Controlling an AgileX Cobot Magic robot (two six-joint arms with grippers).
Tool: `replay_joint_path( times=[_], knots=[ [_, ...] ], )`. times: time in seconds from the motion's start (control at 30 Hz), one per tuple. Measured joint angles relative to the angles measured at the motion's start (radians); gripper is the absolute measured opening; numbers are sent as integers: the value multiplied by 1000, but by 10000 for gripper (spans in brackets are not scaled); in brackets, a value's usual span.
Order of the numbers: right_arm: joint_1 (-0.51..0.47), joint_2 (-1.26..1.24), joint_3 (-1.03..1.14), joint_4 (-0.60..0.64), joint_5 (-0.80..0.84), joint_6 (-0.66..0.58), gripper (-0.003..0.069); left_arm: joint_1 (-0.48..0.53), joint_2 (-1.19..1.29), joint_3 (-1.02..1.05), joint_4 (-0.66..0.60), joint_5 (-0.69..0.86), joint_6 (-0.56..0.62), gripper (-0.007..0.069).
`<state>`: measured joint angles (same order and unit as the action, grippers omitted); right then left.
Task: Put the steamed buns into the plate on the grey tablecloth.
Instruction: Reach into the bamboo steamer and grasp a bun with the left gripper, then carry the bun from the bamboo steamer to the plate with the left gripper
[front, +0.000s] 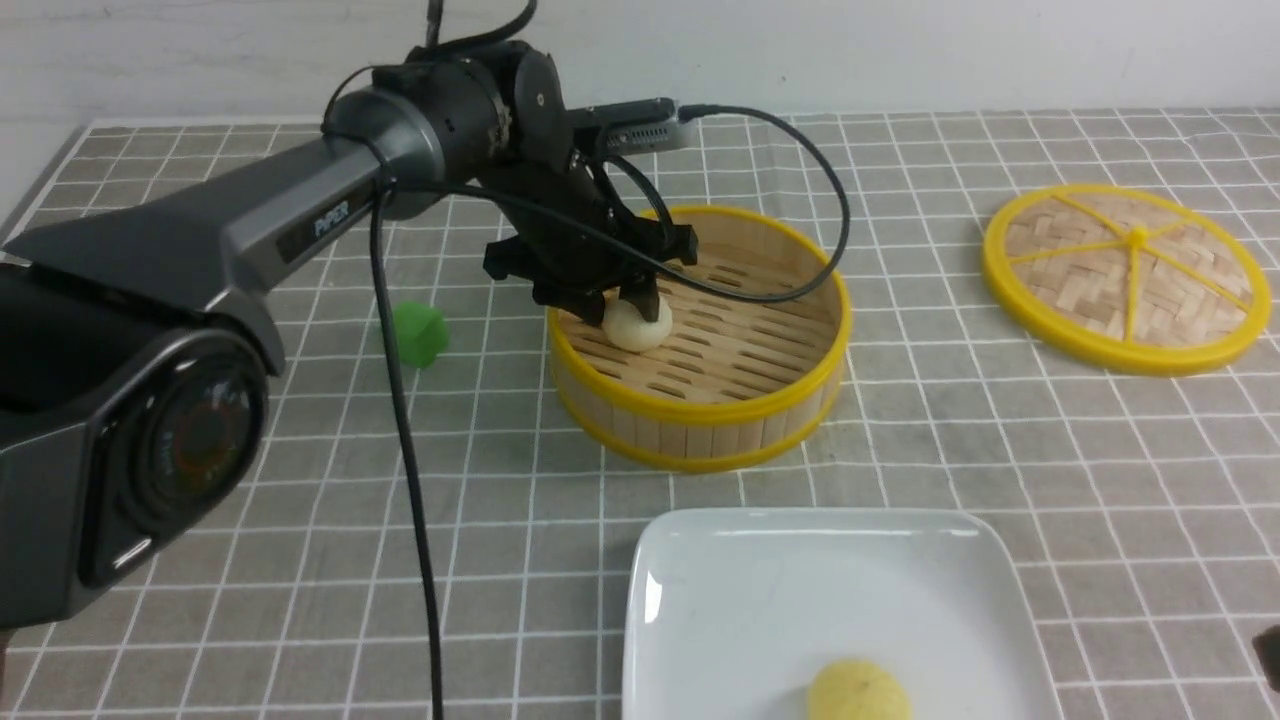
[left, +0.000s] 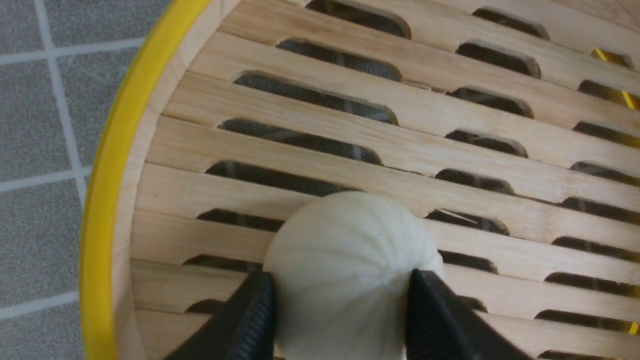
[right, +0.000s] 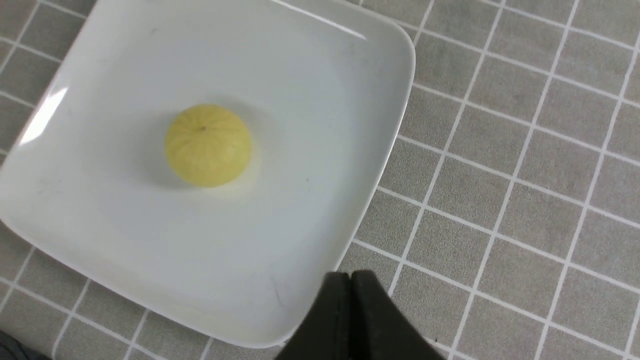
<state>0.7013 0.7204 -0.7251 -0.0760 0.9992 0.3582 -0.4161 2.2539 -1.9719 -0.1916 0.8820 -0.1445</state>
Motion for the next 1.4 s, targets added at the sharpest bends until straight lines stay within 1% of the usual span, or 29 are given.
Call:
replay_joint_path(
  times=[0.03,0.13,0.17,0.23,0.37,0.47,0.5,0.6,0.67,0.77,0.83,0.87,0.9,0.97,1.1,1.17,1.3,1.4],
  knots=[
    [0,0,0,3,-2,0,3,0,0,0,-3,6,0,244],
    [0,0,0,4,-3,0,3,0,-7,-3,-30,38,-5,84],
    [0,0,0,7,-3,0,3,1,-22,-3,-54,59,-5,52],
    [0,0,0,8,1,0,3,1,-64,-3,-98,103,5,30],
    [0,0,0,8,6,0,5,1,-222,-4,-153,189,46,28],
    [0,0,0,8,6,0,8,-5,-328,-5,-162,309,63,28],
    [0,0,0,8,6,0,8,-7,-334,-4,-162,315,65,28],
    [0,0,0,10,5,5,12,-56,-412,68,-154,345,95,28],
    [0,0,0,10,5,19,14,-101,-433,134,-152,346,107,28],
    [0,0,0,11,5,30,16,-222,-438,298,-149,344,112,29],
    [0,0,0,11,6,31,18,-282,-437,382,-145,340,113,29],
    [0,0,0,11,6,31,19,-288,-437,390,-144,340,113,29],
    [0,0,0,11,11,34,21,-321,-437,442,-137,323,113,29],
    [0,0,0,11,20,34,22,-347,-437,506,-128,275,107,29],
    [0,-8,0,11,47,36,24,-348,-438,578,-120,178,80,34],
    [0,-16,0,11,55,36,24,-347,-437,586,-119,156,76,40],
    [0,-81,0,11,94,37,28,-347,-417,593,-123,134,71,97],
    [0,-159,0,12,143,38,31,-347,-383,593,-124,124,70,218]
  ],
)
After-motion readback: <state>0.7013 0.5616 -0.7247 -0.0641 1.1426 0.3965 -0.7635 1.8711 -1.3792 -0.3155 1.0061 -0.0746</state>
